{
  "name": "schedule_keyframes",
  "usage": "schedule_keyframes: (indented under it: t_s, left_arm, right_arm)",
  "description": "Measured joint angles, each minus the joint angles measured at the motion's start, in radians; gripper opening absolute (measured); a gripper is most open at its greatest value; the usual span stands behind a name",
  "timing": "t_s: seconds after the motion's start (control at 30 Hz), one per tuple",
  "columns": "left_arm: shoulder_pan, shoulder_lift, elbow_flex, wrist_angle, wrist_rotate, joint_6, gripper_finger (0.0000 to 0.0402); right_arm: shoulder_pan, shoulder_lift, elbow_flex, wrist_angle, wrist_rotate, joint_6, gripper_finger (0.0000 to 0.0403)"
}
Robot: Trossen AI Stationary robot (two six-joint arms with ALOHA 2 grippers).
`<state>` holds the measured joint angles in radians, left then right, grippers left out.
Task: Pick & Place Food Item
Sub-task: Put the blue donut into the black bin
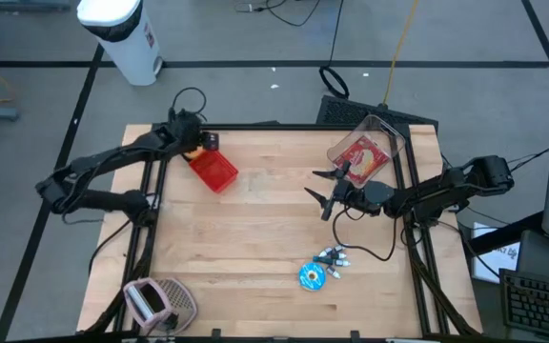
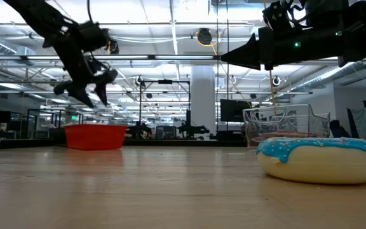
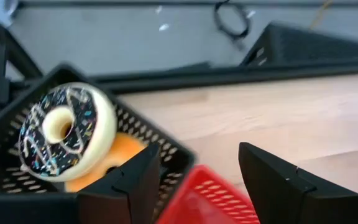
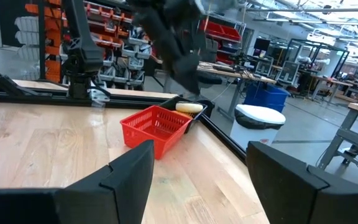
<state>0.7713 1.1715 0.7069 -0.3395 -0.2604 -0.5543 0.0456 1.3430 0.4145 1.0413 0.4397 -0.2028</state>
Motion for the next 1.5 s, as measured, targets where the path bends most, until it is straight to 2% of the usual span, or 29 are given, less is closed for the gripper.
schedule_keyframes:
  t_s: [0.1, 0.23, 0.27, 0.33, 0.47, 0.6, 0.7, 0.87, 1.1, 1.33, 1.5]
  left_arm:
    - [-0.043, -0.082, 0.000, 0.001, 0.000, -0.010, 0.0218]
    - [-0.132, -0.155, 0.000, 0.016, -0.002, -0.024, 0.0218]
    - [-0.157, -0.160, 0.000, 0.031, -0.004, -0.022, 0.0218]
    - [-0.213, -0.160, 0.000, 0.072, -0.009, -0.016, 0.0218]
    - [-0.318, -0.134, 0.001, 0.192, -0.036, 0.008, 0.0218]
    - [-0.413, -0.079, 0.001, 0.324, -0.058, 0.049, 0.0218]
    - [-0.460, -0.029, 0.002, 0.407, -0.064, 0.064, 0.0218]
    - [-0.499, 0.042, 0.001, 0.479, -0.063, 0.056, 0.0218]
    - [-0.519, 0.096, 0.001, 0.495, -0.056, 0.022, 0.0218]
    - [-0.539, 0.113, 0.001, 0.492, -0.056, 0.005, 0.0218]
    - [-0.551, 0.113, 0.001, 0.493, -0.056, 0.022, 0.0218]
  right_arm:
    - [0.001, 0.000, 0.000, -0.020, -0.026, 0.000, 0.0242]
    - [0.030, -0.013, 0.020, -0.123, -0.270, 0.014, 0.0242]
    - [0.049, -0.013, 0.042, -0.180, -0.291, 0.040, 0.0242]
    - [0.091, -0.013, 0.108, -0.378, -0.292, 0.100, 0.0242]
    - [0.203, 0.012, 0.307, -0.930, -0.263, 0.204, 0.0242]
    - [0.295, 0.067, 0.447, -1.202, -0.315, 0.384, 0.0242]
    - [0.339, 0.140, 0.494, -1.189, -0.390, 0.461, 0.0242]
    - [0.382, 0.281, 0.525, -1.177, -0.393, 0.471, 0.0242]
    - [0.389, 0.387, 0.535, -1.167, -0.389, 0.513, 0.0242]
    - [0.388, 0.427, 0.536, -1.165, -0.388, 0.508, 0.0238]
    - [0.388, 0.390, 0.535, -1.164, -0.391, 0.489, 0.0201]
